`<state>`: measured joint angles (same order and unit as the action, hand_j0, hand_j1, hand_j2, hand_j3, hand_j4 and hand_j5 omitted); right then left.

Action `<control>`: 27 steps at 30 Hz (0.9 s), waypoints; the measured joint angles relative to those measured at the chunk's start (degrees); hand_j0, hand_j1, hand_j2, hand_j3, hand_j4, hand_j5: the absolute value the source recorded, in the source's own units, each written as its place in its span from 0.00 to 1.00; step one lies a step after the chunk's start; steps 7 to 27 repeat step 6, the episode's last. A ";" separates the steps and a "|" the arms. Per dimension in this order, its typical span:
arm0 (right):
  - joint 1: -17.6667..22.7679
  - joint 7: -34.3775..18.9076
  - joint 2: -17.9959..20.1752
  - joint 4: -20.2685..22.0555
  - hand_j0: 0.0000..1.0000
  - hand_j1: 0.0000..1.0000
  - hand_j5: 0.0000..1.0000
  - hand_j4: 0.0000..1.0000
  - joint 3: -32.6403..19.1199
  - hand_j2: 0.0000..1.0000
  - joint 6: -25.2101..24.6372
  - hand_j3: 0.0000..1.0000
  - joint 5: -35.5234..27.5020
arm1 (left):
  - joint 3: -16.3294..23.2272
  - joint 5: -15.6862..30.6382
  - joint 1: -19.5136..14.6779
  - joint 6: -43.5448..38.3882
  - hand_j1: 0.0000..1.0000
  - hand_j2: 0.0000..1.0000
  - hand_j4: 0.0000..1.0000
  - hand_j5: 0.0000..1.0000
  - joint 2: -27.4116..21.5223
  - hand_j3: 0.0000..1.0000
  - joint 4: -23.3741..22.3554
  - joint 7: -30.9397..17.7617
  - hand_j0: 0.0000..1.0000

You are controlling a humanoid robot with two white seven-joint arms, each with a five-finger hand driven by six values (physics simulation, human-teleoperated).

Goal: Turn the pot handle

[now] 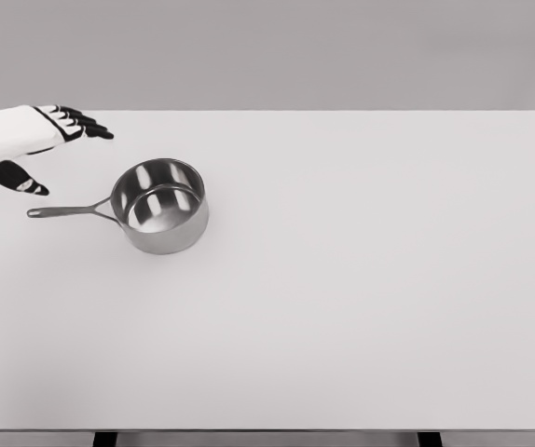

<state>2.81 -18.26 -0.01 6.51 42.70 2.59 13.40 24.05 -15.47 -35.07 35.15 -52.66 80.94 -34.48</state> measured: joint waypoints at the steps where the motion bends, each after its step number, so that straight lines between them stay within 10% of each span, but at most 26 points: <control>1: 0.00 0.00 0.00 0.00 1.00 1.00 1.00 1.00 0.00 1.00 0.00 1.00 0.00 | -0.08 0.44 0.00 0.00 1.00 1.00 1.00 1.00 0.17 1.00 -0.24 0.03 1.00; 27: 0.00 0.00 0.00 0.00 1.00 1.00 1.00 1.00 0.00 1.00 -0.02 1.00 0.02 | -0.36 1.36 -0.18 0.01 1.00 1.00 1.00 1.00 0.59 1.00 -1.63 0.08 1.00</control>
